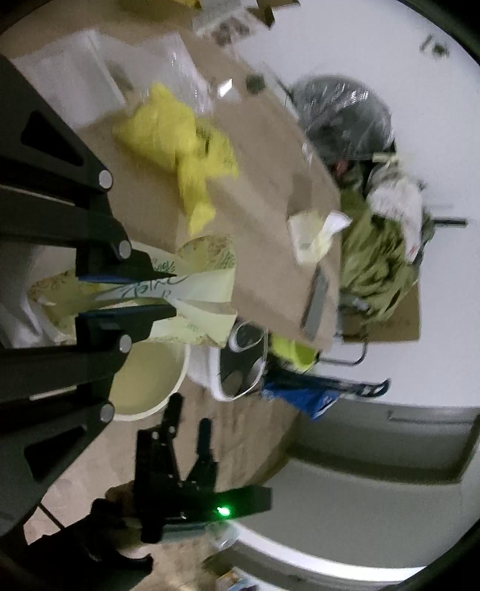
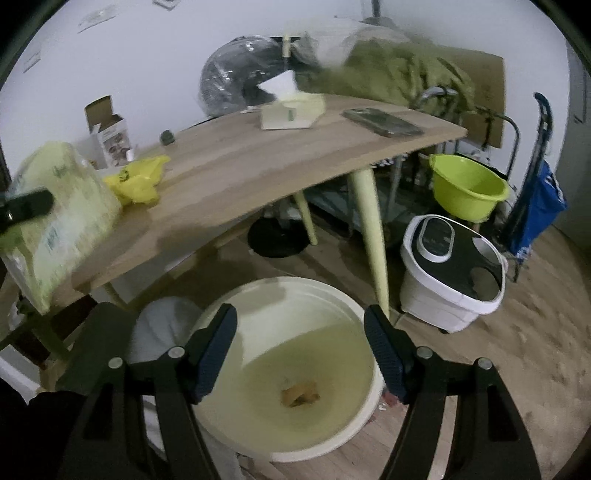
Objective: Collect trash
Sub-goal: 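Carry the brown wrapper over the cream bucket and release it with the right gripper, then lower the printed packet into the bucket and open the left gripper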
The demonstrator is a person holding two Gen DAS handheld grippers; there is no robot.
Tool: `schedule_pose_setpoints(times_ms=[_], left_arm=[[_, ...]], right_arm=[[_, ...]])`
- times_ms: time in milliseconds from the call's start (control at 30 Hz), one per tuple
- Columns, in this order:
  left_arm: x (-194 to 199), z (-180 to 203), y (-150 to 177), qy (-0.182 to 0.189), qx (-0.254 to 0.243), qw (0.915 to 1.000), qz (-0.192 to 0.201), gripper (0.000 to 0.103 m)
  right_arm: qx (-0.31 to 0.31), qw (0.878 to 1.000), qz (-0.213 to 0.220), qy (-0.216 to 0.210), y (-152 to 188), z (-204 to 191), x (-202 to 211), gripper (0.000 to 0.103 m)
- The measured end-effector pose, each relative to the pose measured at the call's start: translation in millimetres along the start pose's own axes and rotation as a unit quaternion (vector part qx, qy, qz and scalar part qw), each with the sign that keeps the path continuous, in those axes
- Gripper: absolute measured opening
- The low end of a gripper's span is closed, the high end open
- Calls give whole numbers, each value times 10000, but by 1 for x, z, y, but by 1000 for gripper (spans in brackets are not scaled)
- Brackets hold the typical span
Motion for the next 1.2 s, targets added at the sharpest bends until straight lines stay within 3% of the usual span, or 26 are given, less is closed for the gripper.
schedule_pose_setpoints(times_ms=[367,600,833,900,1067,1200], left_arm=[[-96,55,28,679,-347,9924,-963,9],[-155,59,58,697,-158,9833,-1673,9],[-173,53,75,703,82,9767,-2024,10],[-173,51,74,681,127,9775,-1991,15],[-163,51,66,800,167,9804,-1791,47],[-155,55,59,879,139,9820,-1669,47]], right_arm=[[-513,9974,-138,483,32,57,3,69],[-676,9947,-191,752,44,89,10,69],[-730,9935,-263,836,49,99,10,69],[-696,9938,-288,812,48,96,9,69],[-613,9944,-285,811,43,91,11,69],[-555,9947,-213,835,38,89,19,69]])
Point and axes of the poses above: each gripper's, at about its wrist camera, not at the fingertips, and x roughly against the way its jaws point, z to its right, y to its underside, the point moved 10 cm from there along -x, roughly the way its jaws point, and after that the axes turned 13 degrees about y, right-handed, at the moved point
